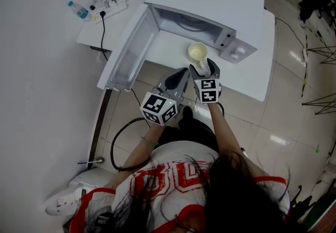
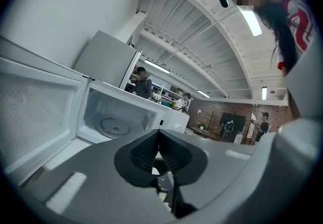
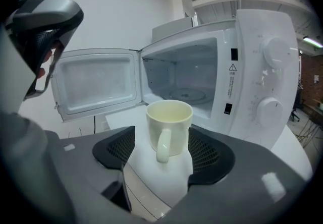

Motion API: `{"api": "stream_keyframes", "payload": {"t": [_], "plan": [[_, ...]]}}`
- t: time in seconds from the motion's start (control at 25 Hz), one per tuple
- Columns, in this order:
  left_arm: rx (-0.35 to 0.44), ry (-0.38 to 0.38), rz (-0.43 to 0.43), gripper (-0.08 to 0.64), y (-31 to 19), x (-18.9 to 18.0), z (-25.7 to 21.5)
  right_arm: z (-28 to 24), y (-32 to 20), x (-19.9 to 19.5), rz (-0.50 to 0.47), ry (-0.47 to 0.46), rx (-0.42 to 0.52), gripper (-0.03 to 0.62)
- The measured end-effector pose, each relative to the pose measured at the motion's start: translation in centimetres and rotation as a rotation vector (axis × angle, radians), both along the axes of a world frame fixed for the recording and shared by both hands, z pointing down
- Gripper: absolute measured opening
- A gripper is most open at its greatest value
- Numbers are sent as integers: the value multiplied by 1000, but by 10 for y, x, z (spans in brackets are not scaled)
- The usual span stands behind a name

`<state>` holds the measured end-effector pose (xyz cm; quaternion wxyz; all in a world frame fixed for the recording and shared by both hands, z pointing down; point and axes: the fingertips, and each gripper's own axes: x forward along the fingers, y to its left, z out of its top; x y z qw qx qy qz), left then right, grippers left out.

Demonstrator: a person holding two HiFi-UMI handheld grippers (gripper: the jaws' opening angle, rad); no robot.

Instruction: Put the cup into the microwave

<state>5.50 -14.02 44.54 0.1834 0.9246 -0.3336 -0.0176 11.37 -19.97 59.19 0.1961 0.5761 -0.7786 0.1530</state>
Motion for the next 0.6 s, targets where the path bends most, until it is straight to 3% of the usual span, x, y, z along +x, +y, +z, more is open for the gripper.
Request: {"api": "stream_keyframes", "payload": {"t": [0.6], "plan": [[-38, -4, -9, -3, -3, -2, 10, 16, -41, 1, -7, -31, -29, 401]]}}
